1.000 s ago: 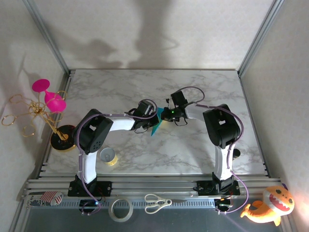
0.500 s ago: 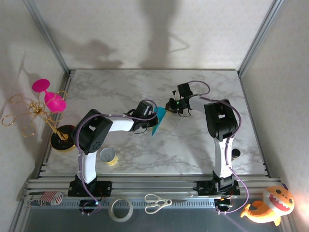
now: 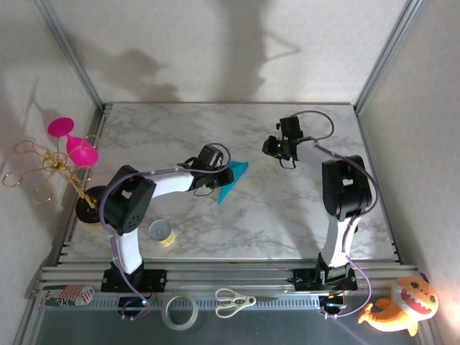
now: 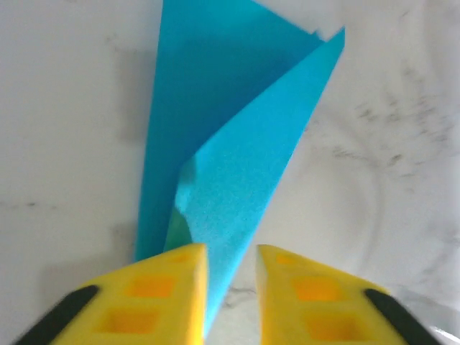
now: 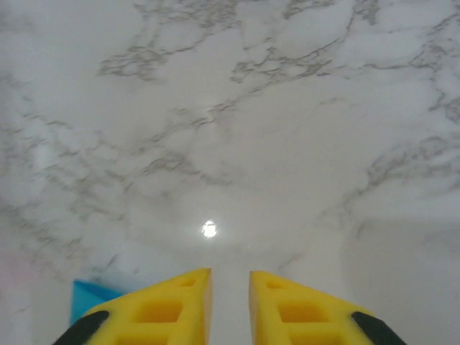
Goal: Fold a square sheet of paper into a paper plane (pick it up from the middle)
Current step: Fold the wing for the fifth time at the center of the table, then turn over the paper plane at the center of the table.
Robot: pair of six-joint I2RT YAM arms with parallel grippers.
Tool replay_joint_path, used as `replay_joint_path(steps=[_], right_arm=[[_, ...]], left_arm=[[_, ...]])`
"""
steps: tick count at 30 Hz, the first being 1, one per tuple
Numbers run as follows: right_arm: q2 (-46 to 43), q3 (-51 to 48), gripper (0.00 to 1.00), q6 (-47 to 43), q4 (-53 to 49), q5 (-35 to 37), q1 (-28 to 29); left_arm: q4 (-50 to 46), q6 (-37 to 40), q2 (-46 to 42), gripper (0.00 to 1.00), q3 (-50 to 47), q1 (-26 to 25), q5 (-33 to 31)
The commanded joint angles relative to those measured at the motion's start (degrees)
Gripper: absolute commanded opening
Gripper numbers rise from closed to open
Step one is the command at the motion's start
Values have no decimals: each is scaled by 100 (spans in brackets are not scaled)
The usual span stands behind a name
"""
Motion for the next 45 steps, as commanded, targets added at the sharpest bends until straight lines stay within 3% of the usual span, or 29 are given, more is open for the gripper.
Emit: replay_joint_path(steps=[1, 5, 11, 17, 19, 25, 36, 45], right_arm=[[-492, -328, 32, 51, -297, 632, 299], [-721, -390, 44, 317, -823, 1383, 814], [-522, -34, 51, 1056, -1487, 1992, 1775], [33, 668, 54, 2013, -1995, 2599, 2585], [287, 998, 57, 2218, -2238, 2736, 2717], [1041, 1872, 58, 2707, -3111, 3086, 2877], [1040, 2016, 45, 2896, -3530, 3380, 2918], [783, 1791, 12, 2841, -3317, 3422, 2894]], left_arm=[[-159, -147, -782, 36, -41, 261, -250], [-249, -186, -1404, 55, -537, 687, -776], [-150, -101, -2202, 76, -1353, 1334, -1147], [-108, 201, -2645, 88, -1787, 1651, -1365], [-83, 275, -2722, 95, -1877, 1725, -1341], [-62, 445, -2808, 99, -2038, 1861, -1305], [-48, 492, -2648, 100, -2008, 1949, -1175], [39, 318, -2651, 100, -1967, 2022, -1029]])
